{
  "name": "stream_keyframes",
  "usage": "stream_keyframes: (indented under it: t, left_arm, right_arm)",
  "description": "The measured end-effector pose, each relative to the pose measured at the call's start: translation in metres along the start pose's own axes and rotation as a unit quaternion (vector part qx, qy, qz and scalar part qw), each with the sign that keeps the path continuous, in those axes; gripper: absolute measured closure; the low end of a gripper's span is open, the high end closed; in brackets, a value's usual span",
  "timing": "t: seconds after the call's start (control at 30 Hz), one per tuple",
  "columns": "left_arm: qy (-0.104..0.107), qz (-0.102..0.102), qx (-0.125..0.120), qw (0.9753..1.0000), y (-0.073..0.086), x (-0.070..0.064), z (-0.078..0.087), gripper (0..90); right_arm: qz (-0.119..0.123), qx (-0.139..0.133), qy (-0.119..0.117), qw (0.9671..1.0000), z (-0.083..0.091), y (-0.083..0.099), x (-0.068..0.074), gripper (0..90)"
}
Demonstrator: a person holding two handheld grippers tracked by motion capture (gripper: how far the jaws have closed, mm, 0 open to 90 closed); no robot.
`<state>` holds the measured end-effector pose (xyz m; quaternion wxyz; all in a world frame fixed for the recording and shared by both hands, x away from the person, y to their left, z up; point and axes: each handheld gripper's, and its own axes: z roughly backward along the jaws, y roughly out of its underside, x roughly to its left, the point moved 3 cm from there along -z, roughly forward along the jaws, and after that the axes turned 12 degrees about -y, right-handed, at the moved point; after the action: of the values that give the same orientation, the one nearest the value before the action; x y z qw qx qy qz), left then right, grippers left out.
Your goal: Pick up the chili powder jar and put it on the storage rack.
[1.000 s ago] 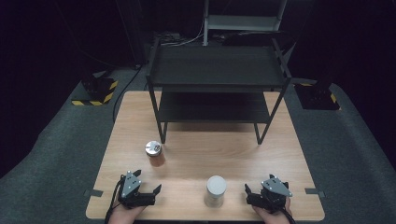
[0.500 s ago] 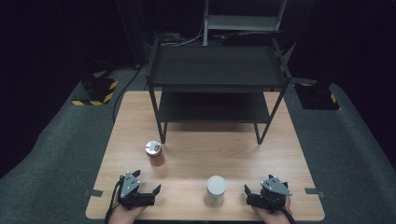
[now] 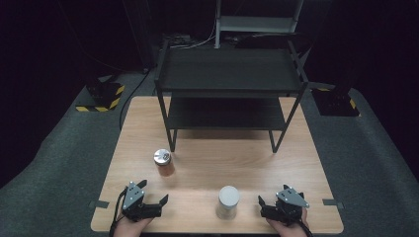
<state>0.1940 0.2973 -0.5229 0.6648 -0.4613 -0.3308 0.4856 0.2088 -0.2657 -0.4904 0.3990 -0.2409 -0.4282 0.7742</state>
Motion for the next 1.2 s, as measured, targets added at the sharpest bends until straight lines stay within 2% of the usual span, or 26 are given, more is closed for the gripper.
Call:
stream_keyframes:
  t: [0.13,0.47,0.67,0.93,1.2]
  left_arm:
    - [-0.001,0.014,-0.011,0.9999,0.002,0.004,0.003,1.0]
    - [-0.004,0.000,-0.031,0.9995,0.000,0.001,0.009,1.0]
    - [-0.012,-0.021,-0.036,0.9991,-0.010,-0.001,0.011,1.0]
    - [-0.011,-0.021,-0.039,0.9989,-0.017,0.002,0.010,0.9]
    - [-0.001,-0.014,-0.043,0.9990,-0.028,0.006,0.005,0.9]
  right_arm:
    - [0.002,-0.001,-0.003,1.0000,0.000,0.000,-0.001,2.0]
    - [0.002,-0.004,-0.007,1.0000,0.001,0.001,-0.002,2.0]
    - [0.002,-0.006,-0.008,1.0000,0.001,0.002,-0.002,2.0]
    - [0.003,-0.007,-0.009,0.9999,0.002,0.002,-0.002,2.0]
    - [0.003,-0.007,-0.009,0.9999,0.002,0.002,-0.002,2.0]
